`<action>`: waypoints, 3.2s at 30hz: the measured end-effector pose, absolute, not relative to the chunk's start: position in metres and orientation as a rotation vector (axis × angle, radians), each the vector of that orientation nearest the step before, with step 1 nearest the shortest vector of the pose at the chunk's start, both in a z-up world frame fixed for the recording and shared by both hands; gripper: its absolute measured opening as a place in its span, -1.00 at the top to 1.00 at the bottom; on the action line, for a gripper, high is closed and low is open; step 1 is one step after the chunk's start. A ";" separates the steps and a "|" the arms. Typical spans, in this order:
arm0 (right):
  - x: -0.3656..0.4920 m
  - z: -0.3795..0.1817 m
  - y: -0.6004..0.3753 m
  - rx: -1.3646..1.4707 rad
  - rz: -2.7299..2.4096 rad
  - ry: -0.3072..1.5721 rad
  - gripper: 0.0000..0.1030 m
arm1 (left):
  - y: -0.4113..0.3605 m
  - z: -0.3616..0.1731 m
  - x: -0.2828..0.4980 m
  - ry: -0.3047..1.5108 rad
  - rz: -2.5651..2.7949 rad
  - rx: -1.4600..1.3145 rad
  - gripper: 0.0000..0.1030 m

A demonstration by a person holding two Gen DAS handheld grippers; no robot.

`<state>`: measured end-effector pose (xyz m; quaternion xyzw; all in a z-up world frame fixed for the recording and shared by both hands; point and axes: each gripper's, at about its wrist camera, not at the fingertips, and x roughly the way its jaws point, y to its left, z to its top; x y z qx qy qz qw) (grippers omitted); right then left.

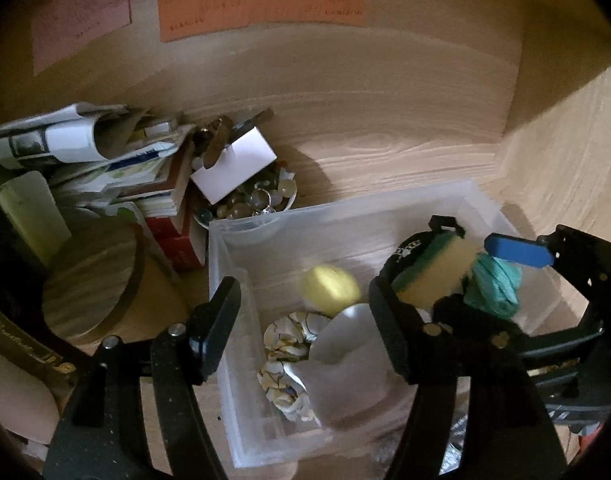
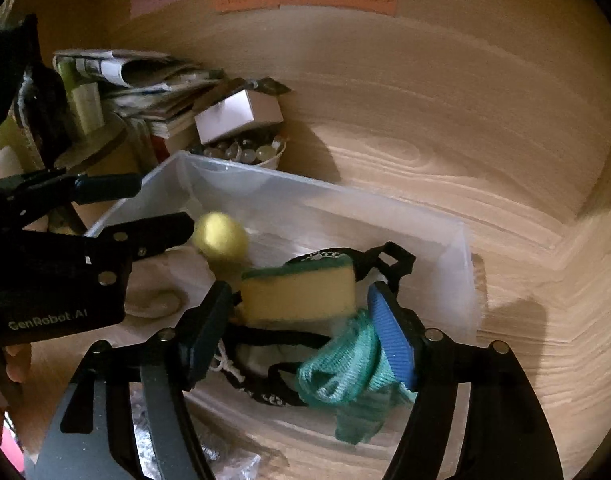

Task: Organize soft objects
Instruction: 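Drop the yellow ball and green sponge into the clear box, then grasp the bagged grey gloves with the left tool while the right tool grasps the beaded bracelet, then place the bagged gloves and bracelet into the clear box and open both tools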

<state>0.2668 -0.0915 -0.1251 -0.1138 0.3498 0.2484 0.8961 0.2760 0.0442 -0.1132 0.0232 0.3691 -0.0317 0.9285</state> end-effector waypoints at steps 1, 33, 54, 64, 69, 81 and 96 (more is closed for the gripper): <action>0.266 -0.123 -0.093 -0.230 0.518 0.719 -0.33 | 0.046 -0.110 0.273 0.748 -0.069 0.038 -0.29; 0.165 -0.157 -0.221 -0.054 0.359 0.737 -0.89 | 0.014 -0.156 0.159 0.833 -0.172 0.017 -1.00; 0.147 -0.188 -0.223 -0.097 0.281 0.790 0.38 | -0.011 -0.198 0.190 0.966 -0.231 -0.008 -0.63; 0.147 -0.186 -0.227 -0.061 0.301 0.781 0.77 | -0.012 -0.192 0.172 0.933 -0.282 -0.005 0.03; 0.146 -0.177 -0.225 -0.051 0.307 0.750 0.77 | -0.004 -0.180 0.165 0.910 -0.294 -0.017 0.19; 0.146 -0.138 -0.220 -0.021 0.346 0.631 0.77 | 0.016 -0.127 0.141 0.740 -0.286 0.009 0.26; 0.174 -0.073 -0.166 -0.061 0.506 0.422 0.77 | 0.025 -0.089 0.184 0.615 -0.186 -0.018 0.26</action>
